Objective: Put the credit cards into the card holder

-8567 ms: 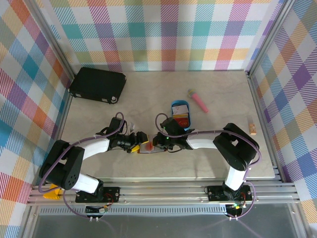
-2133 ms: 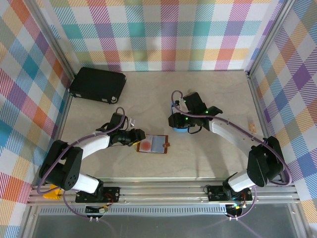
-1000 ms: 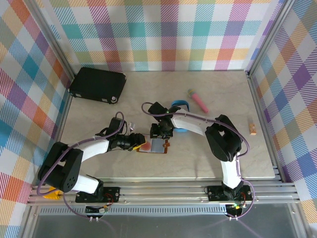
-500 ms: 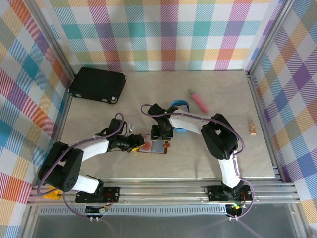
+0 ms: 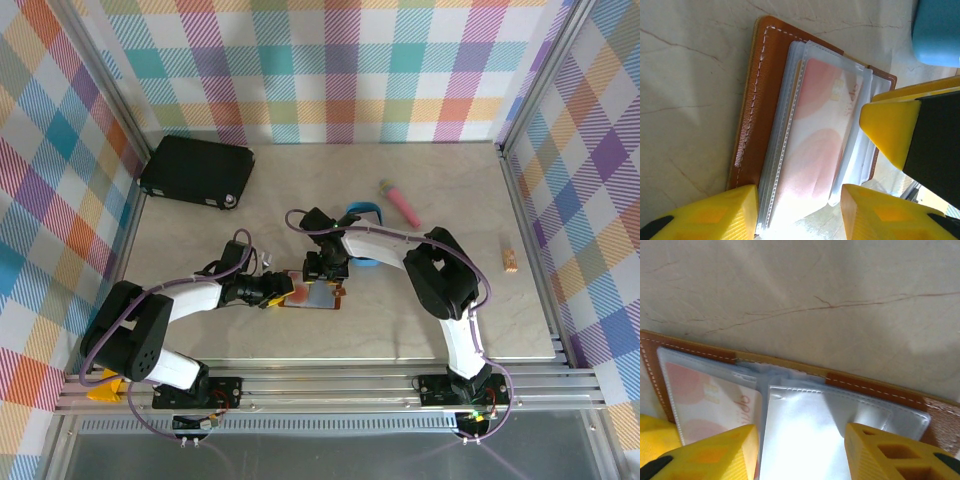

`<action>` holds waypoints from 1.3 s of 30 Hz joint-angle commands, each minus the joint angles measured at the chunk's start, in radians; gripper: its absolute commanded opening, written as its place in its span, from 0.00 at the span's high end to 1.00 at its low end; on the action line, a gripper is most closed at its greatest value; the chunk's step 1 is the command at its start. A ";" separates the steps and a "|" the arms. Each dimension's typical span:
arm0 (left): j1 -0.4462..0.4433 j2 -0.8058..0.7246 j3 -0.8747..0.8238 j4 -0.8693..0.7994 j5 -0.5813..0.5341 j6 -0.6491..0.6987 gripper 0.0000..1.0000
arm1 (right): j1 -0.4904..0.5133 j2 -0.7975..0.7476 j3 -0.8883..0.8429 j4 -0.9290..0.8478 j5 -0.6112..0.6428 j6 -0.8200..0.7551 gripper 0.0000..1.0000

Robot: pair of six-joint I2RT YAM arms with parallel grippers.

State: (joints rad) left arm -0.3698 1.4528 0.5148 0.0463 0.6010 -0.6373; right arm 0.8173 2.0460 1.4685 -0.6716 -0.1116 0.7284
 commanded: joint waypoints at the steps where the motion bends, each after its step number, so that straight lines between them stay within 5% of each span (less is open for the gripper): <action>1: 0.000 0.009 -0.016 -0.007 0.017 -0.008 0.52 | -0.008 0.022 -0.038 0.060 -0.077 0.034 0.50; 39: 0.000 -0.009 -0.001 -0.054 -0.010 0.015 0.53 | -0.017 -0.066 -0.109 0.324 -0.253 0.157 0.64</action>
State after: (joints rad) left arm -0.3698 1.4528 0.5148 0.0444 0.6006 -0.6380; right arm 0.7925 2.0205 1.3666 -0.3882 -0.3298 0.8757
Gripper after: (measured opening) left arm 0.468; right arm 0.362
